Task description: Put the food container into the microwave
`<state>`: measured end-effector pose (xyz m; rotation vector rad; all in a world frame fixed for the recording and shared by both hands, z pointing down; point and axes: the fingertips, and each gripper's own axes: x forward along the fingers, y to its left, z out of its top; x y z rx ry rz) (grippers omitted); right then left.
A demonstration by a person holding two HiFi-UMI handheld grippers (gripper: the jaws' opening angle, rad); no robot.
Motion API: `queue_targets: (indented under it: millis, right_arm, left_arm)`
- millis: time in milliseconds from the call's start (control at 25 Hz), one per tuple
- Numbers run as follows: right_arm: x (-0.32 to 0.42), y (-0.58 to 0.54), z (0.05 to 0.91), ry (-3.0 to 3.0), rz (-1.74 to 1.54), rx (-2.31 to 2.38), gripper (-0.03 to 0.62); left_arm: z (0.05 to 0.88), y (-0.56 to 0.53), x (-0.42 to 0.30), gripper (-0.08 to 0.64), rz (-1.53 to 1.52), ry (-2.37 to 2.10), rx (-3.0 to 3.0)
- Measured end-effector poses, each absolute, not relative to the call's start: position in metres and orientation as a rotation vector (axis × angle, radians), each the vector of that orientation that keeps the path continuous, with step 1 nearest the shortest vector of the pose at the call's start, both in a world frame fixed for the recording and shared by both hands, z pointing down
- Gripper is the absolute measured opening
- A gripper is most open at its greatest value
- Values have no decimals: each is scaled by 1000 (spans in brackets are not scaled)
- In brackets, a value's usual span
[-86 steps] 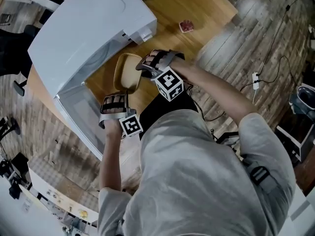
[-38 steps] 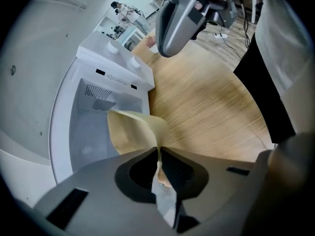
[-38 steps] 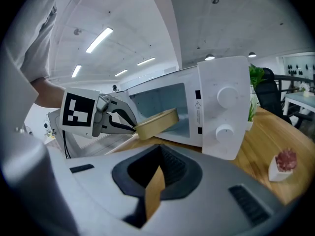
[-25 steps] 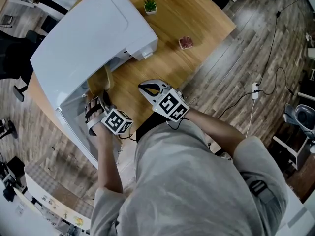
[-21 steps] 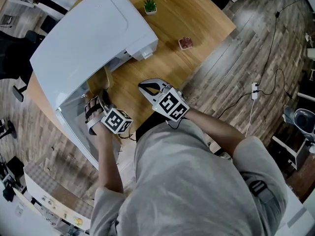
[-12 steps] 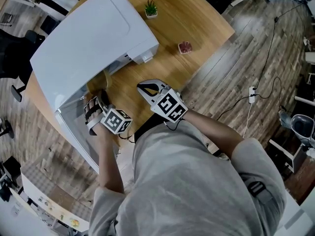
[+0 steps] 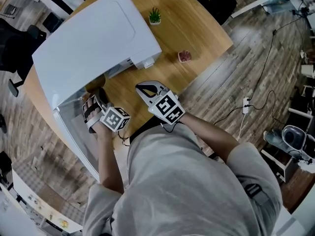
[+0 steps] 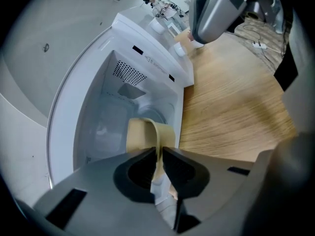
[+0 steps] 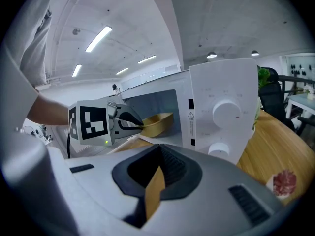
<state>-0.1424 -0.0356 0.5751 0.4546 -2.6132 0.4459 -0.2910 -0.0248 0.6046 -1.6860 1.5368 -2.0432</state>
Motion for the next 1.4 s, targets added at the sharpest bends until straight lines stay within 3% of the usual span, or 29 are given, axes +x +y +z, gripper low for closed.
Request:
queue_targets:
  millis: [1400]
  right_arm:
    - [-165,-52,576,-2596,470,453,5]
  left_arm:
    - [608,-71,-313,56,-1954,1547,-1687]
